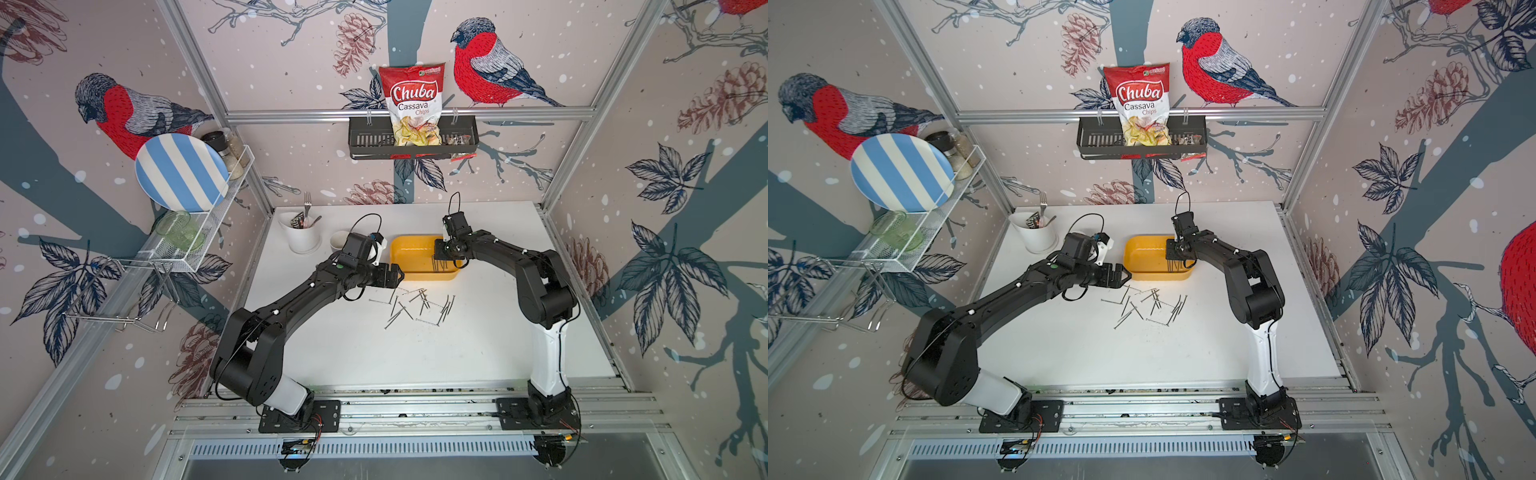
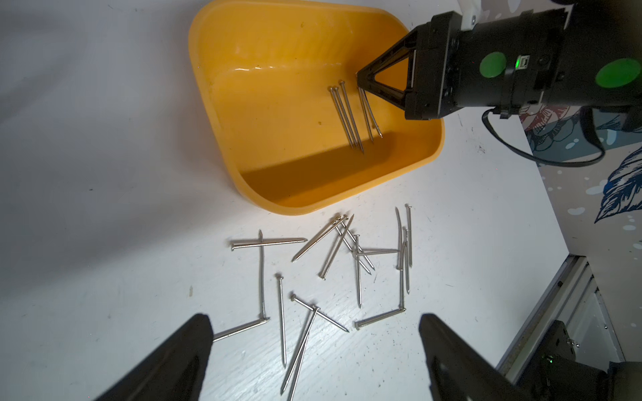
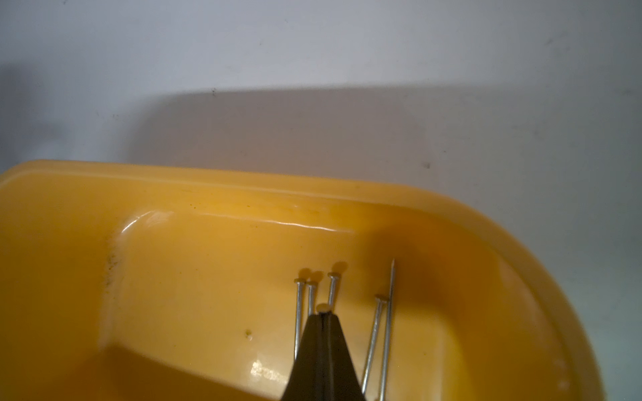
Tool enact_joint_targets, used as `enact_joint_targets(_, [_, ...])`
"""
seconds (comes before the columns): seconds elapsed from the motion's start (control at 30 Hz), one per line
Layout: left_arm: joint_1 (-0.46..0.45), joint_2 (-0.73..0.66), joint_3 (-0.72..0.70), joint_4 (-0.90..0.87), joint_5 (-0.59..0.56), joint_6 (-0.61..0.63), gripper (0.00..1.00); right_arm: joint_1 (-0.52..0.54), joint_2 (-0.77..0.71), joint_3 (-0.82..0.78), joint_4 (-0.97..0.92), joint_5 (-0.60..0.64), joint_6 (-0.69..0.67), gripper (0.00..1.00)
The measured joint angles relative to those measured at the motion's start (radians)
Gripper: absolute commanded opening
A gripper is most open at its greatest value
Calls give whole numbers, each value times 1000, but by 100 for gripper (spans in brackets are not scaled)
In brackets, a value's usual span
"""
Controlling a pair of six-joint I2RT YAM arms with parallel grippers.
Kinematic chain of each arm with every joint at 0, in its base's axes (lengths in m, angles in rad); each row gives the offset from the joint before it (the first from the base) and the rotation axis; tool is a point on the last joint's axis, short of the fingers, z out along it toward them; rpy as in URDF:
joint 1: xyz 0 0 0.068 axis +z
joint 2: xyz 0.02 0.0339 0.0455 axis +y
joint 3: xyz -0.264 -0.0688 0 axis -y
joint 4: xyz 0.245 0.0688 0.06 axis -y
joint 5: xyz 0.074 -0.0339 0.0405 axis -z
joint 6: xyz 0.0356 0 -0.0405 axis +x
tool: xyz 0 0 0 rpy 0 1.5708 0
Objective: Put the nails on the desktop into the storage box
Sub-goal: Place the nail in the storage box, then pick up the nail from the center of the board.
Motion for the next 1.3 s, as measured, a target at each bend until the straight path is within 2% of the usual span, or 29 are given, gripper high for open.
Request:
enact_joint_targets(0.3, [1, 21, 2, 2, 2, 0, 95, -2, -26, 8, -19, 5, 2, 25])
enact_joint_targets(0.5, [1, 24, 3, 8, 3, -2, 95, 10, -123, 2, -56, 21, -10, 28])
enact_joint_targets(0.63, [3, 18, -9, 19, 3, -2, 95, 54, -239, -79, -68, 0, -94, 32])
enact_joint_targets(0.9, [59, -27, -105, 53, 15, -18, 95, 208, -401, -309, -146, -96, -360, 35])
enact_joint_targets(1.1, [93, -47, -148, 60, 34, -24, 95, 277, -450, -440, -185, -121, -449, 38])
enact_joint_targets(1.3, [93, -47, -153, 81, 54, -45, 95, 355, -420, -464, -208, -122, -504, 38])
